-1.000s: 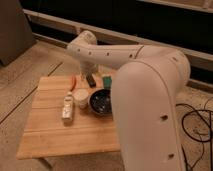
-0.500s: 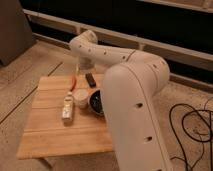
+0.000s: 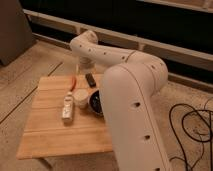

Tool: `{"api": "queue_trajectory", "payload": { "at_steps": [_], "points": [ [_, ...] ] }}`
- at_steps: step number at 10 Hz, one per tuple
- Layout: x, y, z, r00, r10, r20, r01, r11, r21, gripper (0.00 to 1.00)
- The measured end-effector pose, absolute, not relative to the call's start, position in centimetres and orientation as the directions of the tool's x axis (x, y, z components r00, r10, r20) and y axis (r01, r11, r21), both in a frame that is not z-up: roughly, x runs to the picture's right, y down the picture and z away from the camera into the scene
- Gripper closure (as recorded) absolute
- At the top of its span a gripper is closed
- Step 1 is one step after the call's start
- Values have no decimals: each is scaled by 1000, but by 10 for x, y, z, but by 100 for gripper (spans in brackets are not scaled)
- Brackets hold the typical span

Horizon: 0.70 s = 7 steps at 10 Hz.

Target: Place the pepper on the white sponge

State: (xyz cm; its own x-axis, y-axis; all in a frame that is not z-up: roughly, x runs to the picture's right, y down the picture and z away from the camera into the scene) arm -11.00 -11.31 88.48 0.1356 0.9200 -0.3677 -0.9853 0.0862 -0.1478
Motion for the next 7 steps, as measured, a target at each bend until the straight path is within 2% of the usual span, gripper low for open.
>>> {"api": "queue_trajectory", "payload": {
  "at_steps": [3, 7],
  "points": [
    [-134, -152, 917, 104, 937, -334, -984, 48, -172, 35],
    [-197, -165, 934, 172, 934, -315, -968, 100, -231, 35]
  ]
}}
